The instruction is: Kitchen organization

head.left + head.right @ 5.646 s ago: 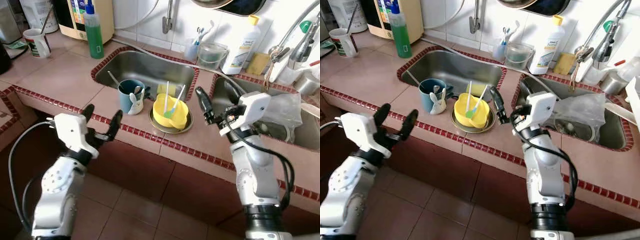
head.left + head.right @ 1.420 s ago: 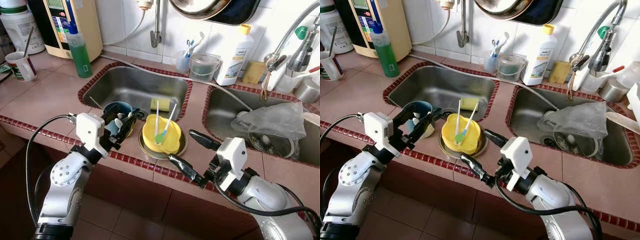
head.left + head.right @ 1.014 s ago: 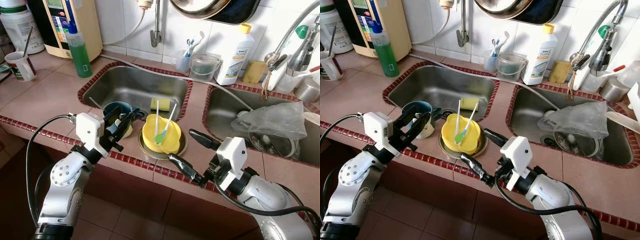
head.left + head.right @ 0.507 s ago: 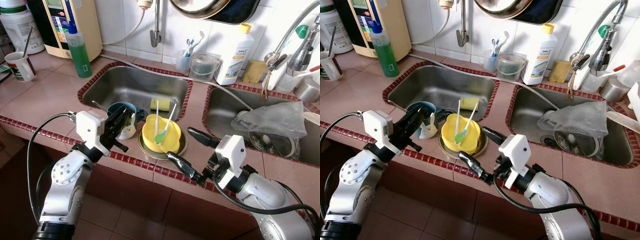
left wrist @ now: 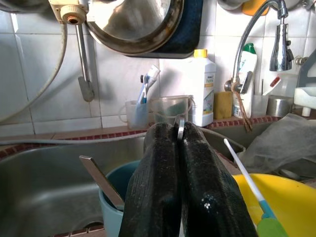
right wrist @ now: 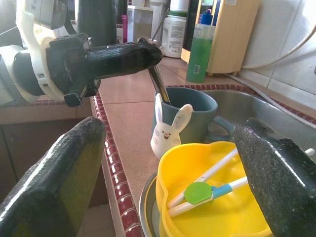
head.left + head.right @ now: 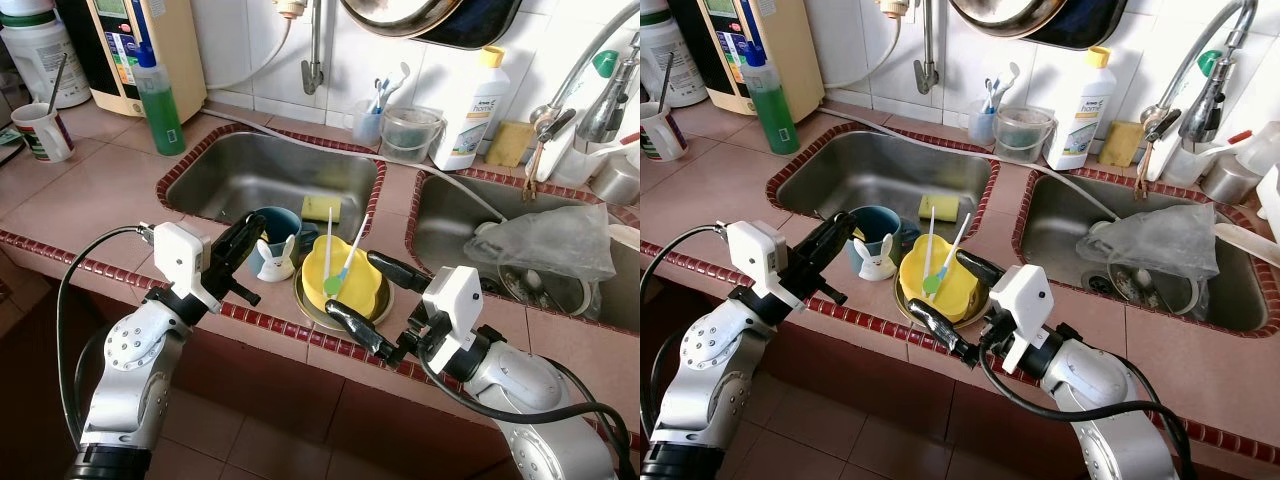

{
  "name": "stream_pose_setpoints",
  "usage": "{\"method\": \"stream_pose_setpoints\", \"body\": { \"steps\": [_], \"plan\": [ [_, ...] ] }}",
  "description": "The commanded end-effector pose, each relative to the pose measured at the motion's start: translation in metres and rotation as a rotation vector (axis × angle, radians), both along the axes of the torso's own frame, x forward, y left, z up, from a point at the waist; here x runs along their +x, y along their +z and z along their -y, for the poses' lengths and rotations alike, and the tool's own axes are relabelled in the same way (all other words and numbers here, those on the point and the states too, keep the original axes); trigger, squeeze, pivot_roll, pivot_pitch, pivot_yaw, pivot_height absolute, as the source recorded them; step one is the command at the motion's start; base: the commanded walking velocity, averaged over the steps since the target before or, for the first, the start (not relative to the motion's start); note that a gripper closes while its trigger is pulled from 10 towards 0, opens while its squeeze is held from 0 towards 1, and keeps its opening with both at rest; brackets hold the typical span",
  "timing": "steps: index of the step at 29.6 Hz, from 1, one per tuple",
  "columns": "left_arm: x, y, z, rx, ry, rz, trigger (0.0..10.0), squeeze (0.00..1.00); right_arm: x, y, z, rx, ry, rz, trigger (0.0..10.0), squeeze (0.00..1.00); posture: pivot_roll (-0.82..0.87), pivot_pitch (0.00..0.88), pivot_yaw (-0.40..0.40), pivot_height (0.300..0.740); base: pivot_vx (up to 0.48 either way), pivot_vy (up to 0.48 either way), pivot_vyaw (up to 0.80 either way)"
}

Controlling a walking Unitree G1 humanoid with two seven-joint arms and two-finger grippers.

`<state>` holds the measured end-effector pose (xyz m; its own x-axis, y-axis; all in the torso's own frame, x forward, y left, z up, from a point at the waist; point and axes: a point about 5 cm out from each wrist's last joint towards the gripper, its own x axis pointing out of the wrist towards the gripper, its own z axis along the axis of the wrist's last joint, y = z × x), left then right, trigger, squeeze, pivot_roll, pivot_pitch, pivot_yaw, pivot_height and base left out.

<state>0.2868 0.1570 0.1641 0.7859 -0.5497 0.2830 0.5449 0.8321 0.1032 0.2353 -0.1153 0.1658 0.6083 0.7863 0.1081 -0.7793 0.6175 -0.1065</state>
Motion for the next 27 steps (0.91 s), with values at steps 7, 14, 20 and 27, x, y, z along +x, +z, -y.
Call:
{"method": "stream_pose_setpoints", "body": {
  "steps": [7,14,20,27],
  "plan": [
    [0.007,0.018,-0.002,0.049,0.011,0.049,10.0,0.00,0.004,0.006,0.000,0.011,-0.015,0.027,10.0,0.00,-0.05,0.024,-0.013,0.740,0.000,0.000,0.00],
    [0.012,0.043,-0.007,0.079,0.012,0.127,10.0,0.00,0.004,0.007,0.000,0.025,-0.026,0.028,10.0,0.00,-0.05,0.036,-0.008,0.740,0.000,0.000,0.00],
    [0.014,0.059,-0.010,0.105,-0.011,0.164,10.0,0.00,0.003,0.008,0.000,0.034,-0.030,0.022,10.0,0.00,-0.05,0.048,-0.001,0.740,0.000,0.000,0.00],
    [0.019,0.082,-0.021,0.155,-0.023,0.214,10.0,0.00,0.004,0.009,0.000,0.042,-0.038,0.021,10.0,0.00,-0.05,0.059,0.006,0.740,0.000,0.000,0.00]
  ]
}}
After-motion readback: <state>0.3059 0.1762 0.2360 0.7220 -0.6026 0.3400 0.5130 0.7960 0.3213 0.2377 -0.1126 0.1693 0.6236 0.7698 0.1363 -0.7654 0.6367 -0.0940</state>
